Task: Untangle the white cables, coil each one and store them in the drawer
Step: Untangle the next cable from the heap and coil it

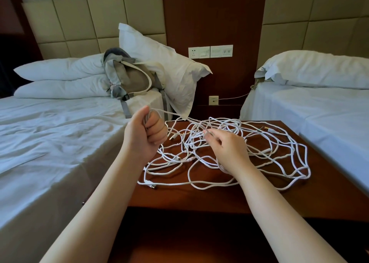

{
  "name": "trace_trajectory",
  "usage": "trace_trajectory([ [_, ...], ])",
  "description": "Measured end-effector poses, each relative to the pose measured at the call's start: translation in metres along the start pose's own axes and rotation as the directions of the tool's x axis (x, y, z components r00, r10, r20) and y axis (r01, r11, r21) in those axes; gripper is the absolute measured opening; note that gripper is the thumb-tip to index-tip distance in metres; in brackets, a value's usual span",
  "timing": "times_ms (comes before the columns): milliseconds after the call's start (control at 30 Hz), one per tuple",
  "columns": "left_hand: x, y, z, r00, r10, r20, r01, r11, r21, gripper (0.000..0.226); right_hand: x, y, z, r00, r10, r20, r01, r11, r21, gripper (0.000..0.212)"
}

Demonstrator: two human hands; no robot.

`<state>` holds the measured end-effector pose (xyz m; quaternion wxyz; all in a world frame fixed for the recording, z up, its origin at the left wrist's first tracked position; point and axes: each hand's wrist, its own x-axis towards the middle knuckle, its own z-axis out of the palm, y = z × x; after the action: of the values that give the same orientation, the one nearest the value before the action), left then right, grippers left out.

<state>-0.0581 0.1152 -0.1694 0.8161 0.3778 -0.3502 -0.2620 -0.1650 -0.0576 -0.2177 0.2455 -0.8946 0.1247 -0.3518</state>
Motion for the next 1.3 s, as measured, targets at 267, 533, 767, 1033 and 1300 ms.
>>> trace_trajectory([
  [267,-0.005,0.005,-0.004,0.987,0.098,-0.128,-0.094,0.995,0.031,0.063,0.003,0.006,0.001,0.99,0.131,-0.059,-0.128,0.99,0.063,0.024],
  [533,-0.004,-0.003,0.005,0.999,-0.051,-0.016,0.053,0.981,0.185,0.06,-0.004,-0.002,-0.001,0.898,-0.166,-0.407,0.083,0.973,-0.215,0.03],
  [767,-0.008,0.0,0.015,0.869,-0.329,0.371,0.266,0.94,0.212,0.052,0.0,-0.033,-0.02,0.949,-0.276,-0.151,0.308,0.914,0.264,0.037],
  [1033,-0.012,-0.003,0.034,0.825,-0.425,0.373,0.365,0.904,0.225,0.05,-0.005,-0.054,-0.026,0.959,-0.281,0.04,0.216,0.813,0.541,0.031],
  [1300,-0.011,-0.006,0.036,0.824,-0.392,0.409,0.37,0.919,0.135,0.033,-0.007,-0.057,-0.027,0.956,-0.289,-0.052,0.277,0.829,0.486,0.017],
])
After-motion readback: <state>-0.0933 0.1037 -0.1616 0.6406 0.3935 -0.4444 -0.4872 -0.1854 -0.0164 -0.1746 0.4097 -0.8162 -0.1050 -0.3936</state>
